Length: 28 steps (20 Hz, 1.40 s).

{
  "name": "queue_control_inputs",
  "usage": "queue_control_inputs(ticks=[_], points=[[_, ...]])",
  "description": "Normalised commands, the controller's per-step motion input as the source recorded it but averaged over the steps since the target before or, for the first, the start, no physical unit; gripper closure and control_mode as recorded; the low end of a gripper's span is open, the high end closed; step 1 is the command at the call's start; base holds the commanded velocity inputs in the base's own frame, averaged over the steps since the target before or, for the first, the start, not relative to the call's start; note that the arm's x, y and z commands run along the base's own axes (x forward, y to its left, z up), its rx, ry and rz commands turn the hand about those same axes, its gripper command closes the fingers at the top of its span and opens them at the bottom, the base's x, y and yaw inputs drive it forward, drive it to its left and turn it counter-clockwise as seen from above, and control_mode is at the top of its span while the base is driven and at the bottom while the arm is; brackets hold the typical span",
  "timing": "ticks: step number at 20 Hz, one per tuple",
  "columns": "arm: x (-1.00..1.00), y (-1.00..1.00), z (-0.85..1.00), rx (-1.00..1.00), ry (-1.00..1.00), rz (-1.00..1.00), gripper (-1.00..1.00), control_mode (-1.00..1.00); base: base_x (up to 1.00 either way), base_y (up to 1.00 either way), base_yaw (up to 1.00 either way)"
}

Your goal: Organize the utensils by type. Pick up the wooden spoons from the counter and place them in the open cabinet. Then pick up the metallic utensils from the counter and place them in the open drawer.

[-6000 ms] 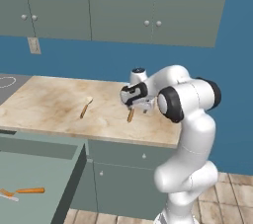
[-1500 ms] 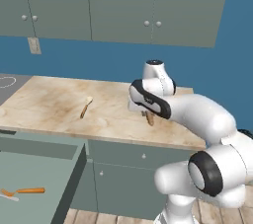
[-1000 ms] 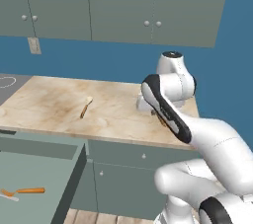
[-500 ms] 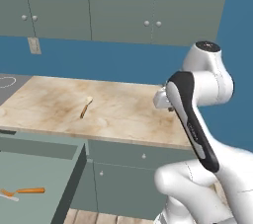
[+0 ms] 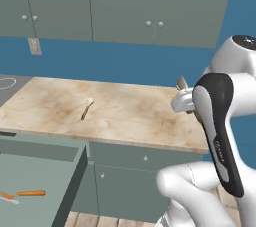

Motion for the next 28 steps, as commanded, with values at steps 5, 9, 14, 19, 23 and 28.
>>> queue_control_inputs(ticks=[5,9,14,19,23,28], points=[[-0.53,-0.03,0.12,0.0,-0.07,0.04,1.0,-1.0,0.0,0.0,0.0],[-0.08,-0.01,0.0,0.0,-0.04,0.08,1.0,-1.0,0.0,0.0,0.0],[0.0,-0.02,0.0,0.0,-0.01,0.03,1.0,-1.0,0.0,0.0,0.0],[0.0,0.0,0.0,0.0,0.0,0.0,1.0,-1.0,0.0,0.0,0.0],[0.0,0.0,0.0,0.0,0.0,0.0,1.0,-1.0,0.0,0.0,0.0],[0.0,0.0,0.0,0.0,0.0,0.0,1.0,-1.0,0.0,0.0,0.0]])
